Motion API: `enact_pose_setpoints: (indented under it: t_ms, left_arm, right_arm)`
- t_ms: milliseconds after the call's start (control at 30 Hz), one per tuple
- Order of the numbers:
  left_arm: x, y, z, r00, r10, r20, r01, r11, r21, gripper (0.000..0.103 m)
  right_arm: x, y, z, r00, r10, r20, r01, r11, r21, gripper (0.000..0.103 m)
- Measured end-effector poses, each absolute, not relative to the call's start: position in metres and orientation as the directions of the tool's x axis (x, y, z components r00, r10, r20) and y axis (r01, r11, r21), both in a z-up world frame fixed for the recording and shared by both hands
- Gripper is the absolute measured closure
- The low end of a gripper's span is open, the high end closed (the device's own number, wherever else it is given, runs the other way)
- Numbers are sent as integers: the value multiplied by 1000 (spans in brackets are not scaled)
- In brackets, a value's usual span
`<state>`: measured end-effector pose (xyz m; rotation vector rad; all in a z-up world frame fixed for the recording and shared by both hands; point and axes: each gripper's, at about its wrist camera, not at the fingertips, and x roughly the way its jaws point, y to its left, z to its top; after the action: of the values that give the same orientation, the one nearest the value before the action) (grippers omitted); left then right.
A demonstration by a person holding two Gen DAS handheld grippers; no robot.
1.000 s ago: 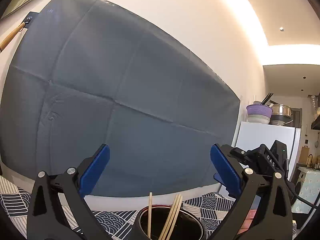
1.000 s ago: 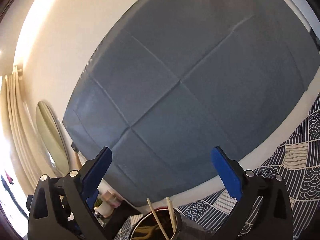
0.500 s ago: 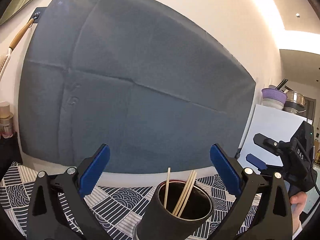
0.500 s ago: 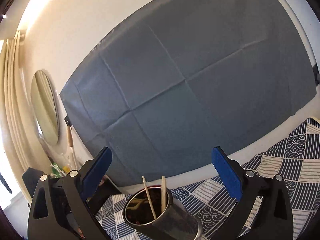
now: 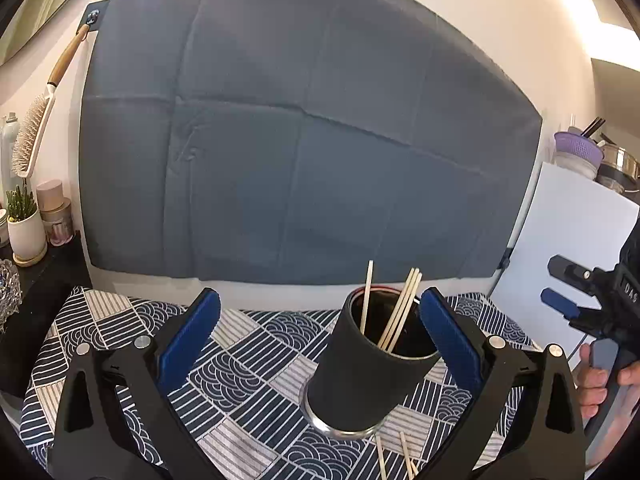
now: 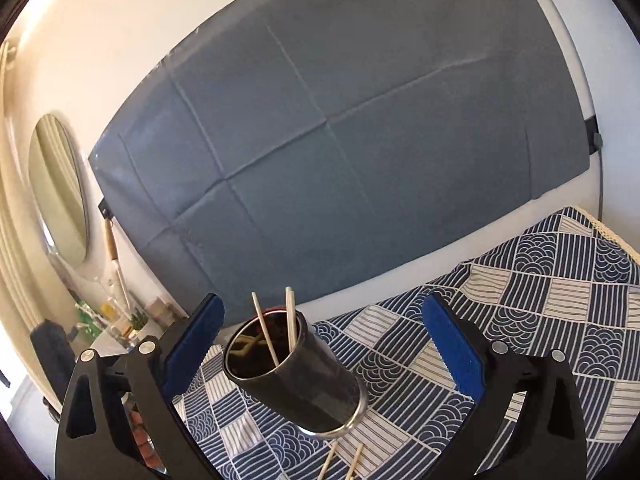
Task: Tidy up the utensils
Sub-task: 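Withdraw both open tools from the cup toward the remaining chopsticks, then lower the right tool onto a chopstick while the left tool lowers onto another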
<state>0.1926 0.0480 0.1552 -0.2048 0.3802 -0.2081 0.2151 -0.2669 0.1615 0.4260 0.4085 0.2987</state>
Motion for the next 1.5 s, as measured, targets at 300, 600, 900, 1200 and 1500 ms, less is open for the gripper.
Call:
enact_pose_setpoints:
  t_ms: [300, 600, 900, 1200, 1500]
  left_arm:
    - [193, 24, 122, 774, -250, -582, 196, 968, -155, 6]
    - [180, 1, 71, 651, -288, -702, 274, 952, -137, 6]
    - [194, -30, 25, 547, -287, -786, 362, 928, -87, 6]
    - [215, -52, -6, 470, -276, -839, 379, 921, -91, 6]
    - [202, -41, -13, 532, -244, -811, 420, 908, 2, 4]
  right_arm:
    - [197, -258, 147, 798, 318, -511, -149, 927, 343, 7]
    - [189, -243, 54, 600, 335, -726, -163, 940, 300, 8]
    - [152, -218, -17, 464, 360, -809, -308, 922, 234, 8]
    - [123, -198, -31, 483, 212, -850, -377, 926, 17, 8]
    - [132, -212, -34, 544, 222, -809, -382, 924, -3, 8]
